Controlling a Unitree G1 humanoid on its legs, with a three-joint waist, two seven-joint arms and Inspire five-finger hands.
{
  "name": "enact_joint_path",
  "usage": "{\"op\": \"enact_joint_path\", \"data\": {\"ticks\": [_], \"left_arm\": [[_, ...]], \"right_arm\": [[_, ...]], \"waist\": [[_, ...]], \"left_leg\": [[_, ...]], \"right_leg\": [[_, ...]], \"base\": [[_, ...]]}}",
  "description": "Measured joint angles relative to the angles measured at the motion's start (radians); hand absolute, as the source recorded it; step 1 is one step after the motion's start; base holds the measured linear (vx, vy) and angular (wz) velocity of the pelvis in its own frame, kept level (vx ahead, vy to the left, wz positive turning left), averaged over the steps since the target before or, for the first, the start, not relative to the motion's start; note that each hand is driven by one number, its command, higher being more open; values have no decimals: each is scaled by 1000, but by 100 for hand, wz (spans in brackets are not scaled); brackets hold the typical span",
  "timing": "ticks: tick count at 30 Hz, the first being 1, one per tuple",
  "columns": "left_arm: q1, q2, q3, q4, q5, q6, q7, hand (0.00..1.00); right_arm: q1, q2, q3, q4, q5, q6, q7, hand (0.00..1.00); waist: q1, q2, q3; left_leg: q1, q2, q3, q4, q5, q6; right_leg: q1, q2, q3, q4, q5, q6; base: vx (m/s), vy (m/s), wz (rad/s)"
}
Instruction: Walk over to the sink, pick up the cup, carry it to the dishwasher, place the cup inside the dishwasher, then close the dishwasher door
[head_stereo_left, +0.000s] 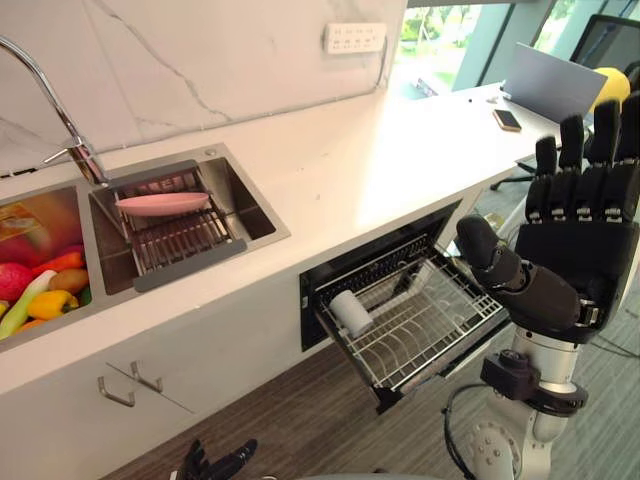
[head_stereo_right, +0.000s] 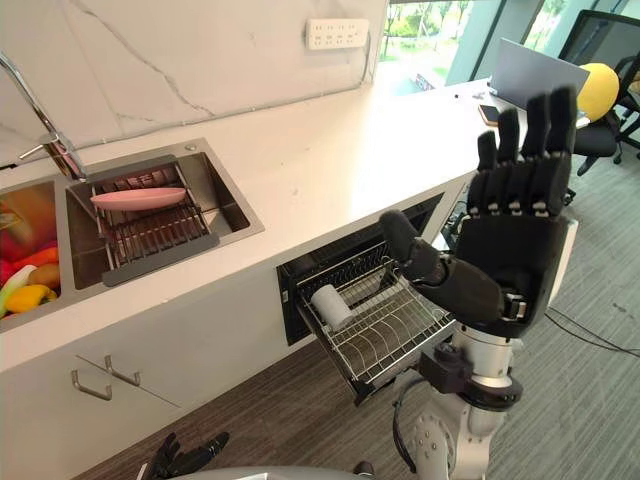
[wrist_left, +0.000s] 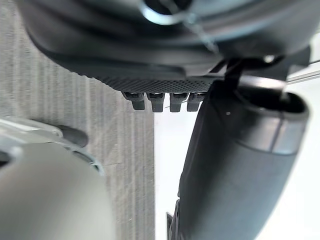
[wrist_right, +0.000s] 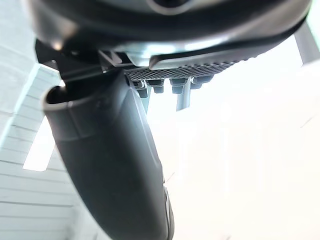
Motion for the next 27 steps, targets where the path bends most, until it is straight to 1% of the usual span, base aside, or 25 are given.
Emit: {"op": "enact_joint_path", "data": {"ticks": [4, 6, 7, 8, 9, 10, 11, 12, 13, 14, 15, 16, 17, 18, 19, 20, 21, 22, 23, 24, 25, 27], "left_arm": [[-15, 1, 7, 23, -5, -12, 32, 100], [-15, -2, 34, 37, -15, -16, 46, 100], [-18, -4, 43, 52, -30, -17, 43, 100], [-30, 1, 50, 79, -35, -20, 38, 100], [-39, 3, 54, 97, -20, -35, 32, 100], [-39, -1, 57, 102, -4, -39, 32, 100], [-30, -15, 66, 111, 19, -46, 33, 100], [-21, -19, 67, 111, 26, -49, 40, 100], [6, -17, 67, 114, 47, -50, 57, 100], [26, -15, 67, 125, 58, -50, 67, 100], [30, -13, 67, 137, 61, -48, 68, 100], [33, -16, 66, 147, 92, -37, 74, 100], [27, -10, 62, 146, 124, -31, 78, 100], [19, -5, 59, 145, 136, -29, 78, 100], [4, 10, 33, 144, 142, -20, 79, 100], [-4, 23, 0, 135, 158, -9, 76, 100], [-25, 50, -31, 133, 164, 12, 64, 100], [-34, 62, -47, 133, 166, 22, 60, 100], [-53, 71, -61, 133, 169, 34, 45, 100], [-58, 72, -69, 133, 169, 36, 38, 100], [-66, 73, -86, 133, 174, 39, 26, 100], [-76, 80, -100, 132, 177, 39, 15, 100]], "right_arm": [[-51, -23, 45, 50, 2, 1, -12, 100], [-97, -37, 56, 118, -8, 5, -45, 100], [-107, -42, 52, 133, -17, 7, -59, 100], [-110, -58, 17, 143, -46, 19, -91, 100], [-110, -101, -38, 147, -62, 21, -125, 100], [-113, -125, -67, 151, -64, 22, -139, 100], [-126, -166, -119, 170, -70, 23, -156, 100], [-140, -175, -136, 187, -70, 25, -159, 100], [-161, -173, -151, 216, -67, 26, -156, 100], [-173, -160, -152, 237, -67, 26, -149, 100], [-172, -152, -153, 239, -68, 28, -147, 100], [-167, -139, -154, 237, -73, 28, -146, 100], [-162, -135, -164, 230, -92, 27, -157, 100], [-160, -135, -169, 224, -99, 27, -165, 100], [-152, -135, -181, 210, -118, 27, -179, 100], [-149, -133, -179, 207, -127, 27, -188, 100], [-143, -129, -179, 207, -129, 27, -187, 100], [-136, -130, -179, 204, -133, 28, -187, 100], [-121, -128, -180, 196, -148, 29, -194, 100], [-113, -128, -180, 189, -157, 31, -197, 100], [-97, -127, -180, 175, -166, 31, -197, 100], [-84, -127, -180, 169, -166, 31, -199, 100]], "waist": [[17, 1, 1], [30, 3, 2], [30, 5, 4], [28, 2, 3], [23, 4, 5], [22, 15, 5], [27, 26, 8], [31, 30, 8], [31, 29, 8], [33, 27, 10], [34, 29, 11], [32, 28, 16], [28, 33, 21], [25, 34, 24], [22, 34, 30], [13, 44, 41], [-4, 45, 50], [-12, 46, 55], [-29, 44, 62], [-32, 43, 62], [-32, 41, 63], [-41, 39, 66]], "left_leg": [[-21, -14, -61, 12, 3, 8], [-39, -31, -98, 20, -2, 19], [-42, -26, -83, 20, -21, 29], [-35, 6, 53, 21, -33, 29], [-31, 36, 173, 29, -20, 30], [-29, 41, 208, 27, 11, 30], [-20, 14, 183, 3, 59, 20], [-19, -3, 166, -10, 64, 28], [-19, -32, 142, -28, 72, 40], [-20, -45, 128, -38, 74, 44], [-19, -48, 121, -42, 73, 48], [-19, -49, 100, -49, 70, 55], [-15, -51, 78, -56, 65, 62], [-14, -53, 69, -58, 61, 68], [-12, -59, 45, -59, 52, 76], [-6, -59, 28, -60, 42, 94], [-3, -52, 2, -57, 38, 113], [1, -49, -12, -57, 39, 118], [14, -48, -31, -58, 42, 113], [21, -50, -34, -63, 43, 113], [42, -55, -30, -73, 40, 112], [60, -58, -30, -76, 33, 106]], "right_leg": [[26, -13, -77, 0, -2, 3], [67, -30, -182, 1, -6, 9], [83, -36, -217, 1, -8, 15], [117, -49, -303, 1, -6, 23], [158, -72, -385, 4, -6, 28], [174, -79, -416, 11, -9, 37], [192, -106, -446, 32, -18, 53], [194, -119, -452, 38, -18, 53], [201, -143, -461, 51, -16, 55], [196, -162, -461, 82, -13, 59], [190, -173, -461, 108, -13, 59], [168, -197, -457, 187, -13, 58], [140, -235, -453, 301, -12, 56], [124, -257, -445, 360, -10, 45], [72, -302, -398, 491, 12, -24], [-5, -328, -288, 631, 19, -98], [-92, -283, -132, 752, -76, -58], [-122, -247, -76, 781, -117, -45], [-155, -180, -11, 784, -180, -21], [-164, -154, -2, 766, -199, -20], [-185, -120, -18, 713, -223, -30], [-203, -101, -73, 626, -236, -50]], "base": [[-15, 5, 49], [-18, 12, 88], [-7, 28, 132], [18, 58, 194], [46, 83, 210], [110, 210, 197], [99, 234, 119], [92, 288, 110], [45, 231, 68], [49, 211, 58], [76, 175, 41], [98, 158, 45], [105, 150, 48], [98, 145, 53], [96, 143, 46], [119, 154, 57], [107, 100, 51], [125, 61, 66], [143, 53, 52], [192, 68, 38], [201, 42, 13], [161, -14, 2]]}}
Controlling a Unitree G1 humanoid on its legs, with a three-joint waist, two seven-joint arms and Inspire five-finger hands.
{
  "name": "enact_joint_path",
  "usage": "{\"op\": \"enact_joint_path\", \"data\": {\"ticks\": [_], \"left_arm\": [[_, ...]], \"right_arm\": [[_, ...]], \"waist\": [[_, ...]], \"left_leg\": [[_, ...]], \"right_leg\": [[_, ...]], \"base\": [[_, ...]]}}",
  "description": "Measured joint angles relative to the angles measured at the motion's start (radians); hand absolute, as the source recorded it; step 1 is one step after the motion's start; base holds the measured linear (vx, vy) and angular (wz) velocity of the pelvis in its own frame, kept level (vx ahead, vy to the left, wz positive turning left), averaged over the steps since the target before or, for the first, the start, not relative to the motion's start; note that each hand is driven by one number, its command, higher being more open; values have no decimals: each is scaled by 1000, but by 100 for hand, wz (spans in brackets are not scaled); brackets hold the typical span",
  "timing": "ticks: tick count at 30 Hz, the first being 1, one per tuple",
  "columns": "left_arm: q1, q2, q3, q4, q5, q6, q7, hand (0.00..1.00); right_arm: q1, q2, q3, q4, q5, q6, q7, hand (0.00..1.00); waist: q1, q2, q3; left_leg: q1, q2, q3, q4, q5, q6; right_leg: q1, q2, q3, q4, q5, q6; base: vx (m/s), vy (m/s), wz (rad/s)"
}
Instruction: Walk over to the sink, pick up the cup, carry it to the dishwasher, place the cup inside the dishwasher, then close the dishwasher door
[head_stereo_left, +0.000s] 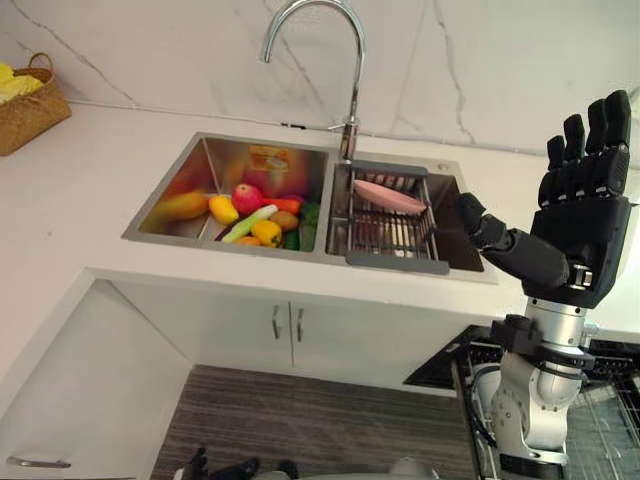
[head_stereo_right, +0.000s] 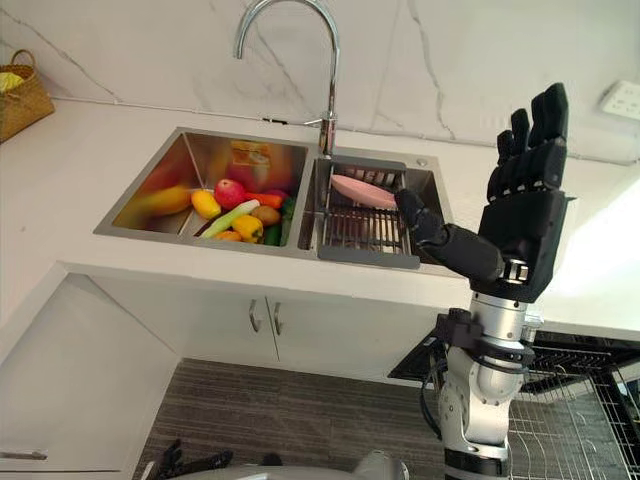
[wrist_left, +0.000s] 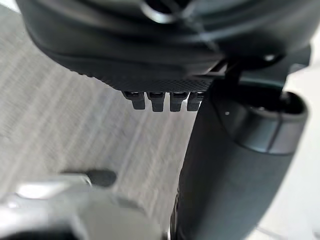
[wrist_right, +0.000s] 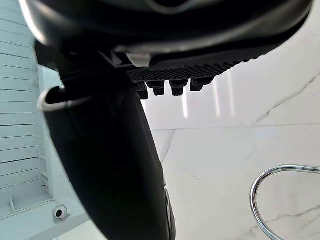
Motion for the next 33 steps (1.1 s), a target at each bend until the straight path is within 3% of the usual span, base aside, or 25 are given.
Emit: {"op": "enact_joint_path", "data": {"ticks": [2, 3, 4, 5, 8, 11, 19, 20, 22, 23, 24, 25, 28, 30, 31, 33], "left_arm": [[-6, 12, -22, 1, 6, -3, -3, 100], [-7, 24, -20, 0, 6, -8, -13, 100], [-11, 28, -19, 6, 6, -7, -17, 100], [-11, 17, -13, 6, 7, -8, -19, 100], [-18, 10, -9, 5, 21, -10, -22, 100], [-24, -4, 18, 1, 25, -11, -11, 100], [-26, -31, 60, 9, 88, -24, 139, 100], [-26, -33, 67, 14, 77, -24, 144, 100], [-24, -38, 93, 37, 38, -24, 150, 100], [-21, -40, 99, 39, 29, -25, 154, 100], [-6, -49, 109, 40, 12, -29, 161, 100], [0, -62, 123, 38, 12, -35, 161, 100], [4, -78, 125, 3, 22, -47, 161, 100], [13, -90, 127, -24, 36, -55, 165, 100], [37, -108, 126, -53, 60, -62, 174, 100], [58, -115, 122, -72, 85, -67, 177, 100]], "right_arm": [[4, 6, -2, -1, 1, 0, -10, 100], [5, 19, -2, -3, 1, -2, -16, 100], [9, 22, -4, -4, 3, -4, -23, 100], [18, 22, -9, -8, 8, -4, -35, 100], [37, 23, -61, -27, 8, -4, -79, 100], [37, 23, -79, -79, -3, -4, -116, 100], [37, 23, -79, -116, -12, 17, -93, 100], [37, 23, -78, -111, 15, 19, -76, 100], [37, 22, -71, -98, 31, 19, -46, 100], [37, 23, -60, -98, 42, 19, -40, 100], [39, 23, -34, -99, 59, 19, -27, 100], [39, 23, -31, -96, 59, 18, -19, 100], [26, 25, -25, -92, 79, 20, -10, 100], [35, 29, -15, -102, 108, 31, -2, 100], [57, 29, 7, -109, 131, 32, 3, 100], [93, 36, 65, -140, 134, 26, 4, 100]], "waist": [[-6, -9, -1], [-11, -30, 7], [-12, -32, 12], [-13, -15, 13], [-20, 2, 7], [-25, 6, 0], [-25, 7, -1], [-20, 9, 0], [-12, 10, 4], [-11, 13, 8], [-13, 28, 17], [-8, 28, 22], [5, 29, 24], [9, 33, 24], [16, 43, 20], [18, 45, 18]], "left_leg": [[6, 4, 12, 17, -24, -24], [5, -3, 21, 50, -56, -40], [7, 3, 24, 67, -76, -48], [6, 35, 39, 94, -105, -72], [21, 88, 57, 103, -121, -93], [33, 111, 80, 101, -128, -109], [56, 100, 155, 103, -138, -125], [52, 105, 167, 132, -148, -138], [-17, 143, 185, 336, -199, -164], [-48, 162, 186, 425, -210, -149], [-124, 206, 163, 631, -208, -140], [-145, 215, 138, 683, -225, -146], [-210, 178, 148, 531, -259, -129], [-246, 192, 239, 412, -231, -121], [-242, 195, 258, 407, -182, -112], [-230, 172, 233, 398, -145, -78]], "right_leg": [[-15, 12, -14, -143, 38, -22], [-2, 17, -2, -241, 156, -26], [20, 21, 9, -262, 139, 1], [56, 66, 8, -334, 139, 4], [114, 140, 0, -436, 165, -10], [139, 178, 8, -496, 196, -19], [167, 195, 76, -592, 241, -9], [167, 198, 90, -593, 239, -10], [176, 203, 123, -589, 209, -21], [182, 207, 130, -589, 200, -19], [207, 221, 149, -590, 187, -38], [220, 224, 158, -591, 182, -41], [226, 192, 169, -597, 176, -42], [242, 173, 161, -613, 172, -35], [267, 169, 161, -624, 165, -25], [284, 156, 177, -622, 161, -11]], "base": [[122, -65, -16], [97, -98, -20], [109, -183, -31], [107, -197, -33], [143, -175, -19], [113, -71, -16], [16, 19, -24], [-20, -21, -45], [-23, -59, -40], [-36, -92, -30], [-23, -53, -31], [-8, -30, -27], [21, 60, -12], [39, 52, -4], [121, 103, -8], [180, 148, -17]]}}
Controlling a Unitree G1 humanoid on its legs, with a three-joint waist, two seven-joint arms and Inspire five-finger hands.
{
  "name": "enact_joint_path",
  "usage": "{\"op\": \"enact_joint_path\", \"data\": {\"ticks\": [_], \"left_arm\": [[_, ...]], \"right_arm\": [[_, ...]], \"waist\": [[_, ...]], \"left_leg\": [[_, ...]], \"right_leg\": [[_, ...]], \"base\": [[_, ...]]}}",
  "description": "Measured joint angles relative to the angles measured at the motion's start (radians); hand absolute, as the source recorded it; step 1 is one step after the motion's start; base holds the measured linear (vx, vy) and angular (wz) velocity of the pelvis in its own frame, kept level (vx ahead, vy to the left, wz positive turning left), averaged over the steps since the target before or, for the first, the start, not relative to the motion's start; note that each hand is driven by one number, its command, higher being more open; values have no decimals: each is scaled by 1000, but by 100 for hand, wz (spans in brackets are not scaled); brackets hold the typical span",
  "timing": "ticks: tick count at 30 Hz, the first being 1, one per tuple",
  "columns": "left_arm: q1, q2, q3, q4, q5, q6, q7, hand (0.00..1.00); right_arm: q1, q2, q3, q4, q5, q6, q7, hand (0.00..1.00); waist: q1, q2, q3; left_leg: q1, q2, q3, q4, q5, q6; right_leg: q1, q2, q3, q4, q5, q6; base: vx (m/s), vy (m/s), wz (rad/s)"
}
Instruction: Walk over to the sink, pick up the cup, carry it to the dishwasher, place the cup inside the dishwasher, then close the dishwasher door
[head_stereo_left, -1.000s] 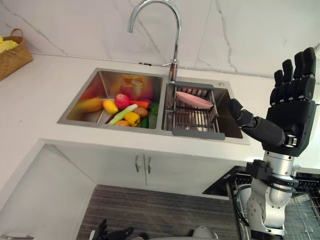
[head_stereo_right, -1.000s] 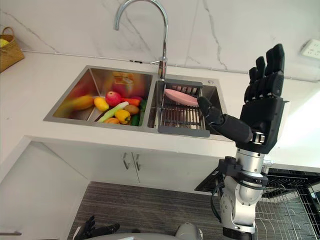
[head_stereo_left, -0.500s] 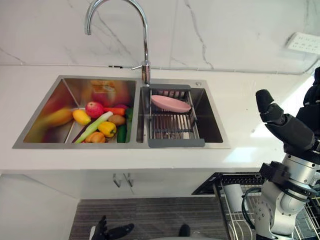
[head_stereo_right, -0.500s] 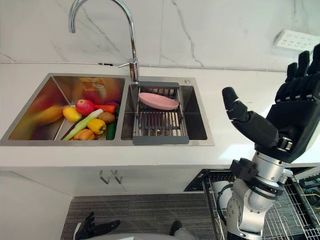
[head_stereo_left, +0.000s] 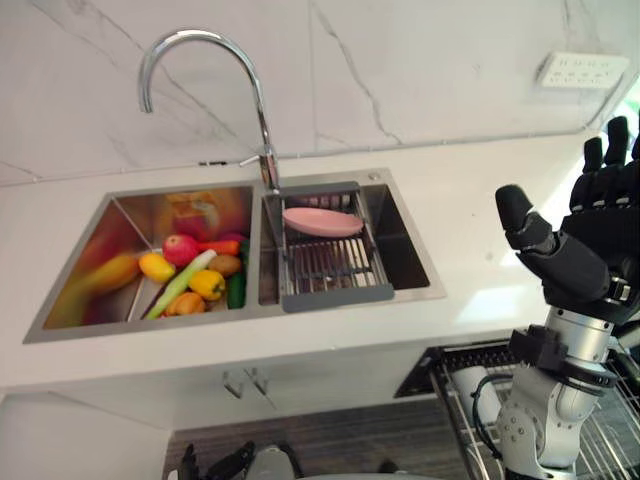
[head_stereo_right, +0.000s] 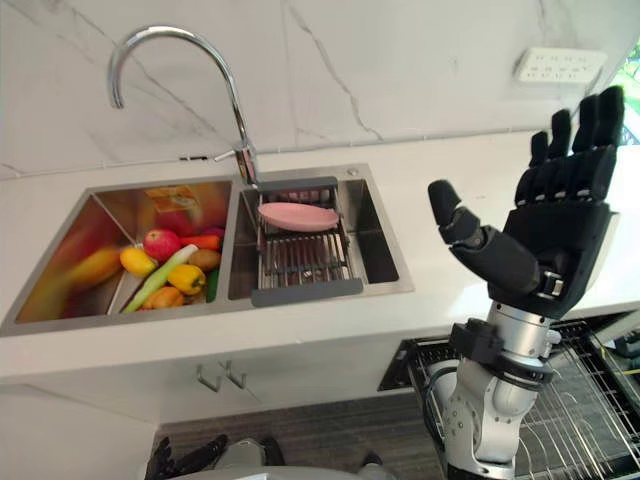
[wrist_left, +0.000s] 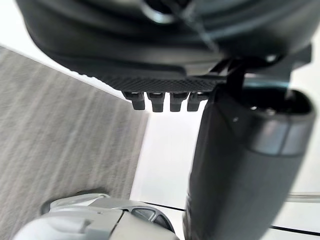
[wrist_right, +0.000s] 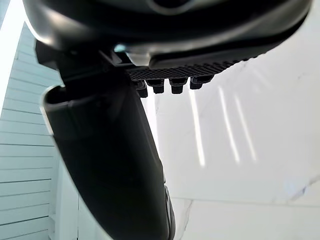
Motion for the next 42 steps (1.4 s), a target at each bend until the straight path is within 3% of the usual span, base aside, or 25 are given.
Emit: {"op": "enact_joint_path", "data": {"ticks": [1, 2, 5, 12, 14, 15, 17, 19, 21, 22, 23, 27, 28, 33, 38, 42], "left_arm": [[2, -4, 1, 4, -3, 1, 1, 100], [3, 2, 5, 7, -17, 3, 0, 100], [-3, 10, 24, 8, -32, -1, -1, 100], [-63, 52, 21, 95, -42, -17, -2, 100], [-80, 51, 14, 122, -72, -14, -3, 100], [-73, 51, 7, 121, -73, -9, -3, 100], [-58, 80, -45, 122, -72, 5, -5, 100], [-66, 95, -73, 121, -71, 12, -7, 100], [-77, 94, -70, 122, -73, 18, -4, 100], [-76, 96, -70, 122, -72, 18, -5, 100], [-75, 105, -64, 127, -74, 20, -6, 100], [-68, 86, -29, 119, -94, 15, 4, 100], [-73, 61, 23, 97, -112, 35, 71, 100], [-73, 67, 22, 98, -112, 36, 69, 100], [-87, 90, -1, 119, -140, 112, -33, 100], [-115, 132, -73, 161, -146, 196, -144, 100]], "right_arm": [[1, 0, 48, -12, -1, -12, 12, 100], [1, 1, 94, -21, -8, -22, 39, 100], [-16, -3, 111, -39, -8, -21, 116, 100], [-125, -46, 58, 10, -6, -2, 152, 100], [-131, -57, 32, 51, -6, 11, 143, 100], [-140, -53, 29, 75, -6, 14, 143, 100], [-139, -51, 30, 113, -8, 15, 145, 100], [-139, -51, 29, 130, -7, 15, 152, 100], [-148, -51, 30, 144, -2, 6, 190, 100], [-155, -51, 33, 152, 3, 2, 210, 100], [-171, -55, 33, 169, 5, -6, 225, 100], [-212, -56, 27, 184, 17, -25, 210, 100], [-255, -53, 21, 197, 36, -37, 169, 100], [-255, -53, 21, 198, 36, -37, 169, 100], [-213, -48, 21, 198, 41, 37, 171, 100], [-118, -40, -24, 202, -55, 174, 137, 100]], "waist": [[0, 5, -4], [1, -9, -9], [15, -41, -24], [22, -79, -52], [24, -62, -68], [23, -55, -63], [-6, -56, -61], [-18, -59, -63], [-15, -60, -64], [-11, -66, -65], [-7, -79, -70], [2, -71, -68], [18, -98, -27], [17, -97, -26], [1, -91, -22], [-14, -84, -18]], "left_leg": [[9, -9, 10, -8, 37, 16], [18, -28, 27, -14, 35, 25], [47, -72, 49, -44, 29, 48], [70, -141, 5, -113, 8, 58], [74, -152, -55, -151, 6, 64], [92, -153, -69, -171, 23, 81], [125, -163, -85, -187, 33, 87], [150, -171, -107, -198, 31, 84], [159, -172, -119, -205, 28, 79], [162, -176, -124, -201, 24, 71], [173, -186, -139, -187, 9, 50], [174, -159, -168, -177, -4, 33], [199, -161, -175, -212, -1, 40], [198, -159, -175, -212, -1, 39], [197, -148, -166, -212, 3, 34], [190, -127, -146, -207, 4, 19]], "right_leg": [[-1, -11, 16, 11, 2, 18], [-1, -28, 27, 12, 5, 48], [0, -68, 36, 11, 23, 87], [0, -103, -4, 40, 29, 94], [-70, -106, -20, 167, 21, 91], [-141, -117, -13, 311, -9, 86], [-189, -133, 3, 433, -66, 78], [-204, -126, -21, 407, -96, 58], [-230, -94, -42, 333, -78, 38], [-241, -82, -46, 289, -34, 11], [-227, -73, -58, 249, 27, 6], [-156, -30, -72, 120, 62, 17], [-96, -4, -81, 18, 98, 17], [-96, -5, -82, 19, 97, 17], [-104, -5, -87, 27, 94, 13], [-135, 6, -87, 61, 81, 2]], "base": [[218, 171, -28], [215, 159, -27], [212, 121, -9], [106, 64, 16], [48, 109, 3], [69, 158, -16], [112, 124, 26], [142, 34, 41], [79, -32, 20], [96, -85, 17], [107, -95, 12], [72, -84, 4], [0, 0, 0], [0, 0, 0], [0, 0, -2], [-27, -28, -14]]}}
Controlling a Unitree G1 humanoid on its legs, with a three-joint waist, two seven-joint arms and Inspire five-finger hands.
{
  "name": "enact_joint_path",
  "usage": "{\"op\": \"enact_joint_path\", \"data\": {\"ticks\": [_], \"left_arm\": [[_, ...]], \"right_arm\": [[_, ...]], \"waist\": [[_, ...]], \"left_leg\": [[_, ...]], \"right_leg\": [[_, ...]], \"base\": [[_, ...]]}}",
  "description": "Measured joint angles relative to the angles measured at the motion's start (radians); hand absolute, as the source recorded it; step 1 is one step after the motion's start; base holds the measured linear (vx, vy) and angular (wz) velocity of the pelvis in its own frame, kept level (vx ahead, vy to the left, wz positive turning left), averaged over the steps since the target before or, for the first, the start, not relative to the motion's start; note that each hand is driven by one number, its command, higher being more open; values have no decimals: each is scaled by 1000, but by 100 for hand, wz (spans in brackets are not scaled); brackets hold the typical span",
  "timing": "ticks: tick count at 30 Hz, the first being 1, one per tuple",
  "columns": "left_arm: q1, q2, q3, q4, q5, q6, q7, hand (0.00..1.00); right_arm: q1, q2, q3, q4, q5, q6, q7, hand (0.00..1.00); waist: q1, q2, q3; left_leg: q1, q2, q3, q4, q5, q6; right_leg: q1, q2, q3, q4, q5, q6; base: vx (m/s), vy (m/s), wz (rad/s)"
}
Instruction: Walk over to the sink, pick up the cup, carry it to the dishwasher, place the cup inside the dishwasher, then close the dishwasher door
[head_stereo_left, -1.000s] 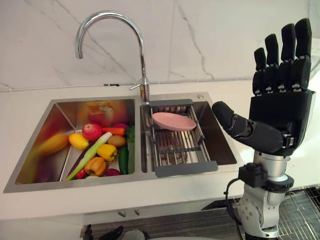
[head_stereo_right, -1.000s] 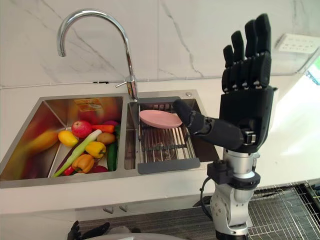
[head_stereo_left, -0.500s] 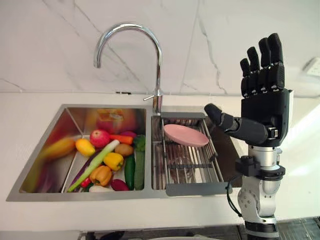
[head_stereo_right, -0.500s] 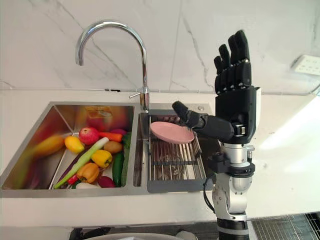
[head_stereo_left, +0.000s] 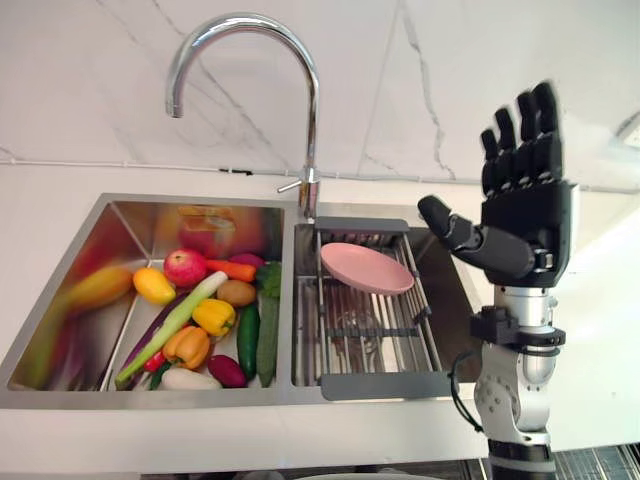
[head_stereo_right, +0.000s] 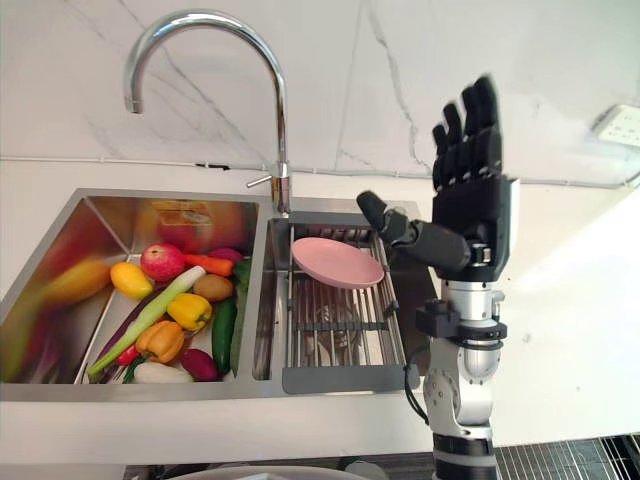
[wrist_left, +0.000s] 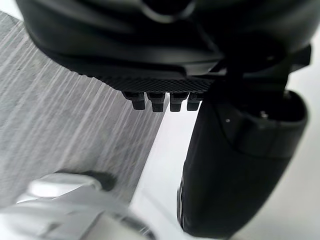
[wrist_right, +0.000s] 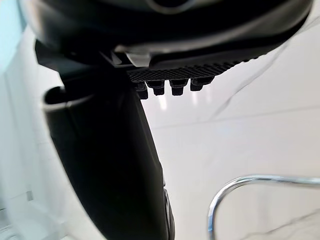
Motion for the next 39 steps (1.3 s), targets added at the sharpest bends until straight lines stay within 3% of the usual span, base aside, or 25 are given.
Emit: {"op": "enact_joint_path", "data": {"ticks": [2, 6, 10, 20, 28, 39], "left_arm": [[-22, 23, -5, 6, 29, 47, -56, 100], [-39, 51, -23, 34, 66, 87, -90, 100], [-47, 64, -23, 43, 76, 101, -107, 100], [-50, 74, -23, 67, 97, 110, -123, 100], [-49, 83, -36, 69, 125, 120, -126, 100], [-49, 84, -39, 72, 134, 121, -125, 100]], "right_arm": [[40, -1, -46, 1, -69, 85, -19, 100], [70, -18, -89, 0, -185, 157, -14, 100], [92, -108, -102, -57, -284, 209, 48, 100], [92, -225, -96, -174, -416, 237, 254, 100], [92, -292, -51, -191, -623, 236, 294, 100], [46, -329, 18, -213, -788, 204, 282, 100]], "waist": [[-11, 0, 0], [-45, 4, -2], [-45, 4, -2], [-43, -1, -35], [-43, -5, -58], [-43, -10, -66]], "left_leg": [[2, 12, 25, 5, -3, -18], [9, 29, 50, -1, -4, -29], [15, 31, 69, -7, -2, -30], [21, 31, 73, -10, -1, -31], [23, 29, 66, -22, 6, -30], [36, 23, 54, -47, 21, -29]], "right_leg": [[-8, 10, 9, 7, -8, 2], [-8, 25, 24, -3, -5, -3], [1, 33, 38, -32, 15, -7], [21, 39, 43, -65, 35, -8], [22, 39, 38, -65, 36, -8], [29, 38, 28, -65, 36, -8]], "base": [[-60, -62, -24], [-53, -72, -18], [-35, -20, -11], [-35, -4, -2], [-27, 0, 1], [-23, 1, 3]]}}
